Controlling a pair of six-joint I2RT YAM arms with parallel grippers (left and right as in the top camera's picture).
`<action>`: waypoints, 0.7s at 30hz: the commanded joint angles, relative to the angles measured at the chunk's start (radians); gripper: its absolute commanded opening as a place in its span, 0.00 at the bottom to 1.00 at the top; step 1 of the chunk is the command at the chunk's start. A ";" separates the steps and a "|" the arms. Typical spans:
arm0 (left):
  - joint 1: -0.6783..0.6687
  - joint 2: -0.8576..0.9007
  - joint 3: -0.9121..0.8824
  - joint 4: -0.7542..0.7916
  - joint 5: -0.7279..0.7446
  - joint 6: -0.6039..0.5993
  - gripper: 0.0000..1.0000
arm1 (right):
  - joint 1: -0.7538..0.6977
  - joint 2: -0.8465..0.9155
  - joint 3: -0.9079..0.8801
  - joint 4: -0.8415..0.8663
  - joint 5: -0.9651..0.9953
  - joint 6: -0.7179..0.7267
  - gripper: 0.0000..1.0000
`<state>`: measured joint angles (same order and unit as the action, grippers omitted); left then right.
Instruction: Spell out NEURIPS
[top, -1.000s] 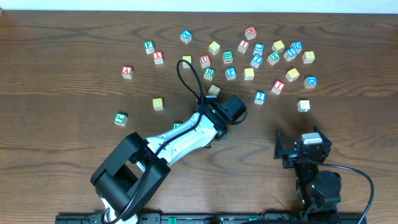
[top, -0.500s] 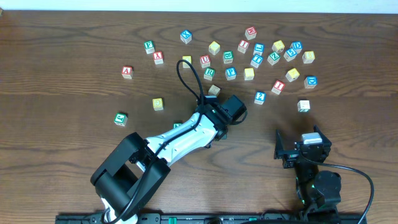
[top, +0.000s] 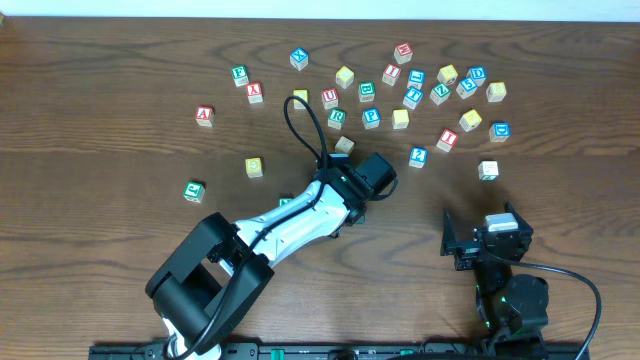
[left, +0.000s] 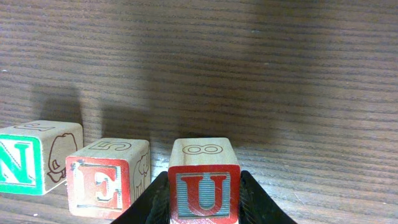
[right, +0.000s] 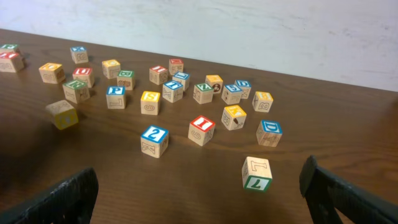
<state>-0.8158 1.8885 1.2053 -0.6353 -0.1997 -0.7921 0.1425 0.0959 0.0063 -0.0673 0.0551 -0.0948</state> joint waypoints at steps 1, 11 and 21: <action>0.015 -0.008 -0.030 -0.014 0.002 -0.002 0.29 | -0.005 -0.004 -0.001 -0.004 -0.003 0.004 0.99; 0.015 -0.010 -0.030 -0.014 0.006 0.010 0.37 | -0.005 -0.004 -0.001 -0.004 -0.003 0.004 0.99; 0.015 -0.010 -0.030 -0.014 0.006 0.013 0.37 | -0.005 -0.004 -0.001 -0.004 -0.003 0.004 0.99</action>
<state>-0.8059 1.8885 1.1854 -0.6464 -0.1890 -0.7853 0.1425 0.0959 0.0063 -0.0673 0.0551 -0.0948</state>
